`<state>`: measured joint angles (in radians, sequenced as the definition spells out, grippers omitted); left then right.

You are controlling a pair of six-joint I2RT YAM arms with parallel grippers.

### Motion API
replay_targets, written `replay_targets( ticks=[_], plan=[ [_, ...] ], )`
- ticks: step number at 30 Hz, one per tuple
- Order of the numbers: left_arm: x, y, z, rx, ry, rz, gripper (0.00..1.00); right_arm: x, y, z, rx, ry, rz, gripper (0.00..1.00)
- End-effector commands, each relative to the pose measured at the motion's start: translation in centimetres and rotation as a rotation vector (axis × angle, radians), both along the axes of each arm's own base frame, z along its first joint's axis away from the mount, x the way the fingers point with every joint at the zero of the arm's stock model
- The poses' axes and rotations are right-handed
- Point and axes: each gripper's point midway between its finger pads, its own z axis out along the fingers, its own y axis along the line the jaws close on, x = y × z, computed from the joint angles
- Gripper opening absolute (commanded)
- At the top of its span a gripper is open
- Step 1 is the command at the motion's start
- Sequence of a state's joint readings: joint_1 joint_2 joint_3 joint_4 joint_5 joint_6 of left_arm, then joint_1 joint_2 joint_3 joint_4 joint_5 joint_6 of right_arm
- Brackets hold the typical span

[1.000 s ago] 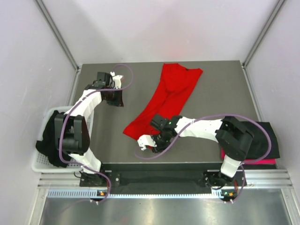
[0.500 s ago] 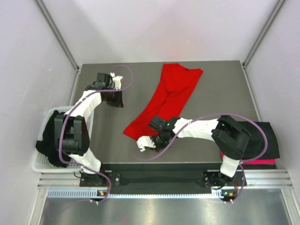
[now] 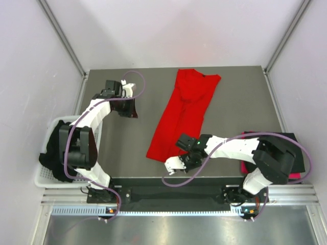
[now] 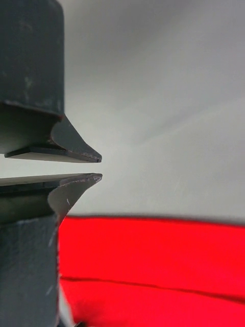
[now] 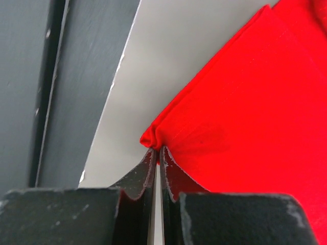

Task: Fold and stack the t-shirts
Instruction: Fold the tshirt

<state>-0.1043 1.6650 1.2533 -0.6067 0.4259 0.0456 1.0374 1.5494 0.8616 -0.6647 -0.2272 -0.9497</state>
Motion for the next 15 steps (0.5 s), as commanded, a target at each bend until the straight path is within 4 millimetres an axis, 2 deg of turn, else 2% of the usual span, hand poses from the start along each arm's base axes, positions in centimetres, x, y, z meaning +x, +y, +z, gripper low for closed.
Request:
replay_targets(
  ticks=[1,2,5,8,11,12,14,15],
  plan=[
    [-2.1,-2.2,0.1,-0.147,0.074,-0.047,0.20,-1.4,-4.4,-0.2,-0.132,0.028,-0.033,0.00],
    [-3.0,-3.1,-0.4,-0.207,0.097,-0.076,0.21,-1.5,-4.6,-0.1,-0.132,0.030,-0.047,0.00],
    [-4.3,-4.3,-1.1,-0.284,0.159,-0.065,0.24,-1.9,-5.0,0.1,-0.133,0.042,-0.079,0.00],
    [-4.8,-4.9,-1.3,-0.301,0.184,-0.072,0.24,-2.2,-4.6,0.7,-0.114,0.063,-0.120,0.01],
    [-4.9,-5.4,-1.1,-0.346,0.209,-0.051,0.26,-2.0,-2.8,2.6,-0.041,0.096,-0.210,0.06],
    [-5.0,-5.7,-0.9,-0.365,0.216,-0.051,0.30,-0.8,-1.5,4.3,0.022,0.094,-0.263,0.10],
    [-5.7,-6.2,-0.8,-0.410,0.264,-0.033,0.34,0.0,-0.1,6.7,0.109,0.175,-0.364,0.18],
    [-6.0,-6.6,-0.6,-0.443,0.279,-0.037,0.42,1.6,0.7,9.0,0.186,0.257,-0.445,0.41]
  ],
)
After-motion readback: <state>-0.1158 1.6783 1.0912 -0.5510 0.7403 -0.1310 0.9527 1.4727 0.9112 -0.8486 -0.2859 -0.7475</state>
